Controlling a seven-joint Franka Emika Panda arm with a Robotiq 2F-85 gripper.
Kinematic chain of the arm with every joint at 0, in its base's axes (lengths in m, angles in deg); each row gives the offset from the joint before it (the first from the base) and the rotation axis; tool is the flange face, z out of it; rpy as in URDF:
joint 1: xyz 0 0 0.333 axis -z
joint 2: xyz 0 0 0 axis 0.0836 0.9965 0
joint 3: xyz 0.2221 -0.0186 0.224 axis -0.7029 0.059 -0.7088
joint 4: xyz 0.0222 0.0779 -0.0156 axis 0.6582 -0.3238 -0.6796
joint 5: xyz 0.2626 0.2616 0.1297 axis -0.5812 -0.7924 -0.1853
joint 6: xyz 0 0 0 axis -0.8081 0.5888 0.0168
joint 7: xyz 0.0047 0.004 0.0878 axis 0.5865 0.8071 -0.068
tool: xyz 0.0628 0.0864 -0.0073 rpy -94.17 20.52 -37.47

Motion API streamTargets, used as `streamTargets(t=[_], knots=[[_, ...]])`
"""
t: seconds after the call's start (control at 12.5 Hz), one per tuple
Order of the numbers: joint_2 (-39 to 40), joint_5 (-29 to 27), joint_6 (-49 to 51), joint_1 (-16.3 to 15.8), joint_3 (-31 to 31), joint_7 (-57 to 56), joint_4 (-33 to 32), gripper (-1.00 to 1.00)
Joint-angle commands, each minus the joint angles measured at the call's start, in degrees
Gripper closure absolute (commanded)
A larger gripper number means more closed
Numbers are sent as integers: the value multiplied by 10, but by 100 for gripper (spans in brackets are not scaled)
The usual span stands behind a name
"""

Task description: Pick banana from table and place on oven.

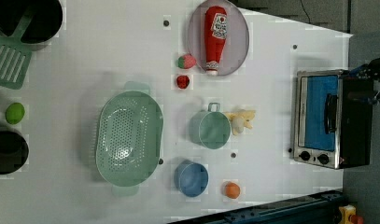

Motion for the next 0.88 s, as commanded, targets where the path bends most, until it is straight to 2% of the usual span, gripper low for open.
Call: streamTargets(t=[0.08, 0.24, 0.56, 0.88], knots=[[-253, 0, 55, 15, 18, 51, -204, -59], [-253, 0, 55, 15, 19, 51, -205, -99], [-233, 0, 26, 14, 18, 51, -223, -100], [-178, 0, -98, 14, 14, 51, -292, -100]])
